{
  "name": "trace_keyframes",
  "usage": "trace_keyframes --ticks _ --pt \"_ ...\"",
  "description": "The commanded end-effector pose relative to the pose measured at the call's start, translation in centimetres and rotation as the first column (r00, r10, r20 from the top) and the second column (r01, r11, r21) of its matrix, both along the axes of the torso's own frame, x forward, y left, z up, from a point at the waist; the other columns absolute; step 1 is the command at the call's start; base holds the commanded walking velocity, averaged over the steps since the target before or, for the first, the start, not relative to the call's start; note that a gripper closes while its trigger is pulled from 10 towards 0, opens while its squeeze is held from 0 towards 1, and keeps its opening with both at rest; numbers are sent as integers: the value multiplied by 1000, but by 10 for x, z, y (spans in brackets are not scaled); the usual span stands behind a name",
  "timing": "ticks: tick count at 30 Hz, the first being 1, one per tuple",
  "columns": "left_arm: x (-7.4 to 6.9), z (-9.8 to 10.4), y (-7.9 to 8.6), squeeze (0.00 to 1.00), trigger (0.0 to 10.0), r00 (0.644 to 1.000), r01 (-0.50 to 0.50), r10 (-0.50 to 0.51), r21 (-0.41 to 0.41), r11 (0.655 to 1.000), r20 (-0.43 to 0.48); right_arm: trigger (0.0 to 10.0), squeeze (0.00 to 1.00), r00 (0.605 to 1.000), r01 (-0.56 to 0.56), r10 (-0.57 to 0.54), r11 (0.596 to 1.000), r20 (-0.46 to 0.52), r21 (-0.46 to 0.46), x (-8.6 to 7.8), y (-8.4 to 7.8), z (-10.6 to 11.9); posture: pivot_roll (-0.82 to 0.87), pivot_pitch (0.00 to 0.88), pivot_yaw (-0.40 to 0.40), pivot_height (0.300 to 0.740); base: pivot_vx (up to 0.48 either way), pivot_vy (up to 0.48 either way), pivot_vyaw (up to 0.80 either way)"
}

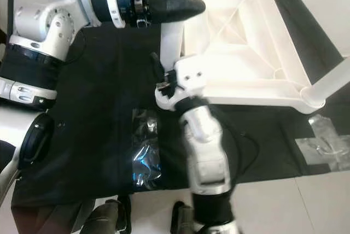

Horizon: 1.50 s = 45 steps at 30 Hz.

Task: Building children table

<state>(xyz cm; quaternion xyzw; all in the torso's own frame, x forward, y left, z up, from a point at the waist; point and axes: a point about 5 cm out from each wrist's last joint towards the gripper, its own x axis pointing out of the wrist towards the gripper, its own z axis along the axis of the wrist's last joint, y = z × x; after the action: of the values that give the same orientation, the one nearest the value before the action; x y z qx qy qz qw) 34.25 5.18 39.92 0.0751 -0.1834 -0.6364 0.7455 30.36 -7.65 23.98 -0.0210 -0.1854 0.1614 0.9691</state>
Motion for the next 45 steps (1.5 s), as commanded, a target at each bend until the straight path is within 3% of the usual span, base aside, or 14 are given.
trace_keyframes --ticks 1,6,7,17,23,24,25,26,35,40,41,43,44,45 --pt "0 -5 1 0 10000 1000 -4 4 14 1000 -2 0 0 970 -7 -5 999 -243 -49 10 4 -52 90 261 24 740 0 0 0" --pt "0 -8 6 0 10000 1000 -15 15 10 1000 -11 784 0 969 8 -23 998 -246 -61 14 2 -50 96 266 19 740 0 0 0" --pt "-1 -10 12 0 10000 1000 -15 15 14 1000 -15 10000 0 965 27 -46 997 -257 -76 16 -1 -50 97 267 17 740 0 0 0" --pt "-26 -25 72 0 10000 994 72 -67 61 996 -83 10000 0 953 122 -143 988 -268 -94 12 -13 -39 90 271 15 740 0 0 0" --pt "-32 -43 100 0 10000 994 -1 15 134 991 -107 10000 0 954 134 -156 986 -257 -99 16 -14 -39 95 272 11 740 0 0 0" --pt "-32 -51 109 0 10000 991 -52 69 138 989 -118 10000 635 955 134 -155 986 -253 -96 16 -14 -38 96 272 9 740 0 0 0" --pt "-32 -51 109 0 10000 991 -52 69 138 989 -118 10000 635 955 134 -155 986 -253 -96 16 -14 -38 96 272 9 740 0 0 0" --pt "-32 -61 119 0 10000 983 -108 127 136 985 -135 10000 1000 955 146 -165 985 -247 -93 16 -15 -38 99 274 7 740 0 0 0" --pt "-38 -119 148 0 10000 895 -354 380 147 924 -232 10000 1000 971 81 -85 996 -223 -27 10 -6 -29 92 281 3 740 0 0 0" --pt "-42 -136 148 0 10000 853 -427 444 124 896 -275 10000 1000 976 -170 160 984 -149 -56 4 7 -15 89 283 2 740 0 0 0" --pt "-45 -150 146 0 10000 814 -490 502 119 864 -292 10000 1000 942 -322 302 937 -146 -136 8 -6 -9 87 282 -4 740 0 0 0" --pt "-47 -156 144 0 10000 796 -516 525 117 849 -301 10000 1000 928 -366 341 910 -149 -194 12 -14 -7 87 282 -4 740 0 0 0" --pt "-51 -164 143 0 10000 783 -534 545 125 836 -300 10000 541 907 -415 387 885 -164 -211 16 -25 -2 89 283 -10 740 0 0 0" --pt "-54 -169 142 0 10000 776 -544 556 131 829 -297 10000 541 895 -442 411 871 -173 -213 19 -31 2 90 283 -12 740 0 0 0"
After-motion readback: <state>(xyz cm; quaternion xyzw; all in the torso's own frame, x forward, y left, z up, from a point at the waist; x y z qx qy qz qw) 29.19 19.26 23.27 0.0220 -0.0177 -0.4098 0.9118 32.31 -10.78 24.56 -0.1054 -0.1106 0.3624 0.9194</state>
